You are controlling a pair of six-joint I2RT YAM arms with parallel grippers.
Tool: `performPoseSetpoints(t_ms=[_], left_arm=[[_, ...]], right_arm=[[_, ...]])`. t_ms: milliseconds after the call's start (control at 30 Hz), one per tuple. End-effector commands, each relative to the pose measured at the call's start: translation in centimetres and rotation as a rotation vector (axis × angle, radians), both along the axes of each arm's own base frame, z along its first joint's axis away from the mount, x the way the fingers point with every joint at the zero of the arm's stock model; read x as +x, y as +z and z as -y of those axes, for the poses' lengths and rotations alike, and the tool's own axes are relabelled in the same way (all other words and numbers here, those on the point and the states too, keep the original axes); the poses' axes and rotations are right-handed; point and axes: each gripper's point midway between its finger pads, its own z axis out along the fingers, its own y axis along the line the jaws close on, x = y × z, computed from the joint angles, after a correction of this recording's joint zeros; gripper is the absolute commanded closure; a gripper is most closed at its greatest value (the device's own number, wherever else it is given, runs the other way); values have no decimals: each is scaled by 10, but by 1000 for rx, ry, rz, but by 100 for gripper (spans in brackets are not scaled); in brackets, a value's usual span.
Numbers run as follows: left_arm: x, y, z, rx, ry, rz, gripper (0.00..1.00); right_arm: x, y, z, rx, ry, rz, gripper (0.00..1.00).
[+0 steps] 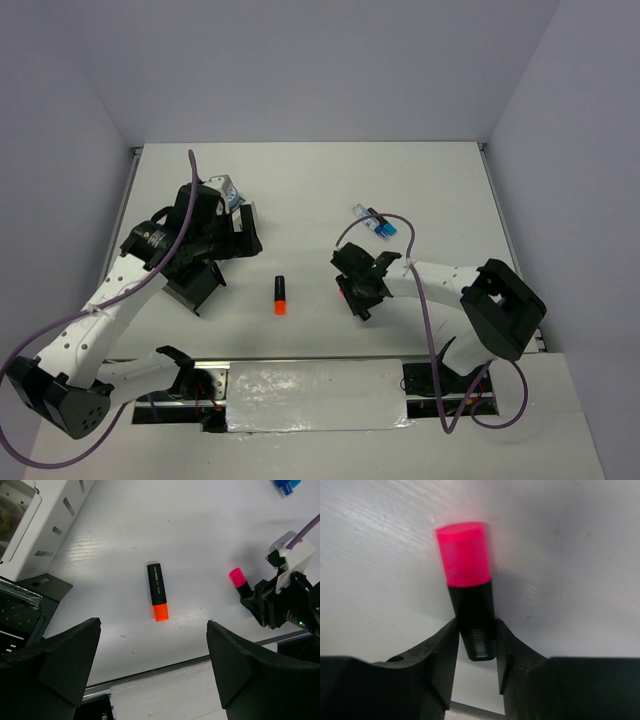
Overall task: Sort the stationery into containers
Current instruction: Pick up the pen from the center of the board.
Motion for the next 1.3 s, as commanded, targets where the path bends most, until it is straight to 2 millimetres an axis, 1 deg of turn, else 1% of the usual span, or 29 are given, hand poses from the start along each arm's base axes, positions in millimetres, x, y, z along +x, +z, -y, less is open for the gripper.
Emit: performPoseSetpoints(t_ms=[0, 33, 67, 100, 133, 200, 267, 300, 333, 367, 400, 433, 467, 500, 533, 567, 600, 667, 700, 800, 900, 1100, 1167, 1233, 1267], left_arm=[[0, 4, 4, -35, 1, 19, 1], [0, 5, 3, -35, 2, 22, 1], [-1, 5, 2, -33, 4, 23, 1], [-1, 5, 1, -30, 8, 26, 1], [-1, 5, 1, -32, 9, 27, 1], [-3, 8, 6, -58, -10, 31, 1], [1, 15, 18, -121, -37, 66, 1], [-3, 25, 30, -195, -72, 76, 1], [2, 35, 39, -254, -89, 119, 1], [1, 44, 48, -312, -115, 131, 1], [0, 55, 55, -378, -110, 143, 1], [6, 68, 62, -432, -119, 187, 1], [7, 75, 66, -469, -118, 197, 1], [6, 82, 72, -527, -118, 190, 1], [10, 95, 76, -567, -126, 224, 1], [11, 100, 79, -590, -123, 229, 1], [13, 105, 80, -620, -106, 224, 1], [16, 112, 83, -652, -90, 226, 1], [17, 116, 83, -659, -84, 227, 1], [18, 118, 90, -675, -95, 200, 1], [17, 114, 99, -681, -123, 167, 3], [15, 100, 112, -682, -152, 118, 8], [13, 97, 116, -688, -167, 109, 8], [12, 98, 118, -701, -175, 113, 10], [12, 100, 119, -705, -181, 118, 11]], right_arm=[[-5, -18, -11, 18, 19, -25, 63], [-6, -19, -13, 24, 18, -28, 80], [-7, -19, -15, 30, 19, -32, 93], [-8, -15, -21, 46, 24, -19, 100], [-8, -15, -21, 48, 24, -17, 100], [-5, -1, -31, 97, 23, 7, 100], [2, 20, -43, 157, 28, 36, 100], [5, 39, -51, 215, 39, 70, 100], [10, 58, -61, 271, 44, 97, 100], [10, 71, -69, 317, 56, 106, 100], [12, 91, -74, 373, 61, 138, 100], [16, 109, -83, 426, 60, 164, 100], [14, 122, -89, 474, 76, 168, 100], [15, 142, -94, 531, 86, 205, 100], [16, 158, -98, 571, 85, 225, 100], [13, 169, -103, 606, 104, 233, 100], [14, 190, -106, 658, 112, 272, 100], [12, 211, -111, 706, 125, 311, 100], [13, 226, -113, 737, 127, 342, 100], [11, 257, -115, 808, 137, 392, 100], [11, 276, -115, 840, 130, 425, 100], [14, 290, -118, 834, 143, 454, 100], [15, 289, -121, 819, 146, 447, 100], [19, 283, -121, 788, 142, 440, 100], [20, 284, -121, 786, 140, 443, 100]])
